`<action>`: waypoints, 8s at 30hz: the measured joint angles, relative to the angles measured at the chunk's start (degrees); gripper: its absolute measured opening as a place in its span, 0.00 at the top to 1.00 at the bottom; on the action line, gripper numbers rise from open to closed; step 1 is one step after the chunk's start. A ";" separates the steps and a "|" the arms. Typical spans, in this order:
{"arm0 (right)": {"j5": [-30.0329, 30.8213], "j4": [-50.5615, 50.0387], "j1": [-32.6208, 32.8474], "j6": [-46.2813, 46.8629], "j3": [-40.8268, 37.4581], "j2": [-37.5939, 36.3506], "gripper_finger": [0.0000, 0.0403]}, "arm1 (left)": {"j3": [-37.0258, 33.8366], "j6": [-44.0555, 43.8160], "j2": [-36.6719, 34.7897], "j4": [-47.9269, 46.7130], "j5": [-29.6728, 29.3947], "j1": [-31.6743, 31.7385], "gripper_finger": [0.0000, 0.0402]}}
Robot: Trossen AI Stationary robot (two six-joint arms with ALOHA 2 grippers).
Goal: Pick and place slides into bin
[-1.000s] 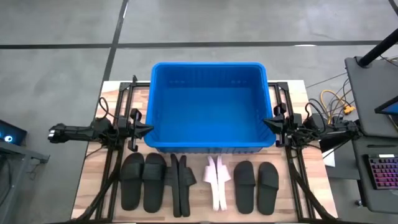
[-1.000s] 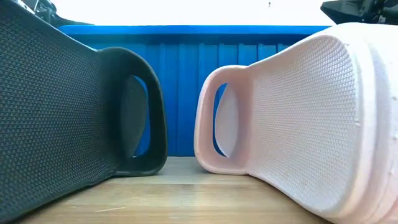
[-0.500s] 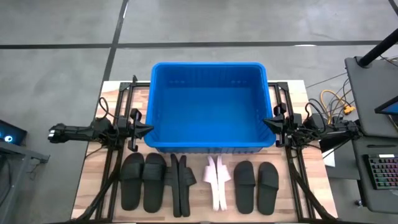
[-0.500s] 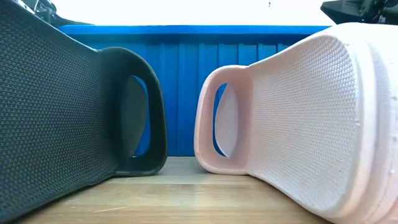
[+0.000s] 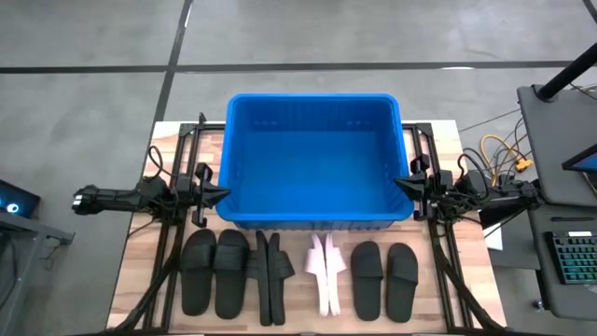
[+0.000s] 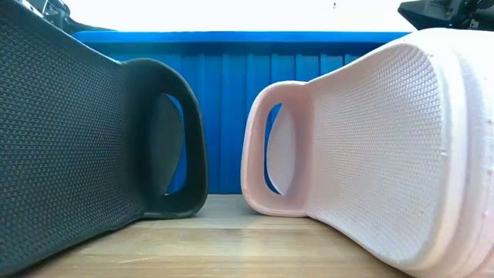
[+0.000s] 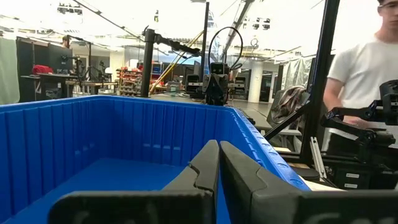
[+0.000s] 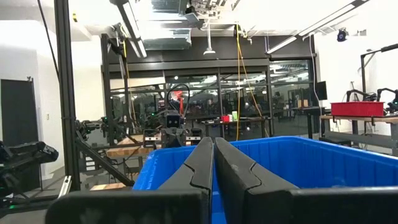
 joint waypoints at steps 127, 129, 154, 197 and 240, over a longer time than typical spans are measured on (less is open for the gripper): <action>3.43 -92.96 39.67 53.35 83.54 99.44 0.57 | 9.60 -6.04 13.79 34.47 -20.50 0.06 0.54; 3.76 -90.22 40.66 52.14 82.87 101.14 0.56 | 9.60 -6.03 13.86 34.47 -20.50 0.06 0.54; 16.31 -88.41 44.87 53.67 77.85 121.72 0.64 | 9.44 -7.59 13.88 34.47 -20.69 0.06 0.54; 21.56 -73.61 28.32 23.32 79.73 67.52 0.97 | 9.34 -7.54 14.23 34.49 -23.62 0.07 0.54; -9.01 -40.12 -44.95 -59.08 47.26 76.03 0.97 | 8.98 -6.98 14.14 34.45 -31.12 0.08 0.54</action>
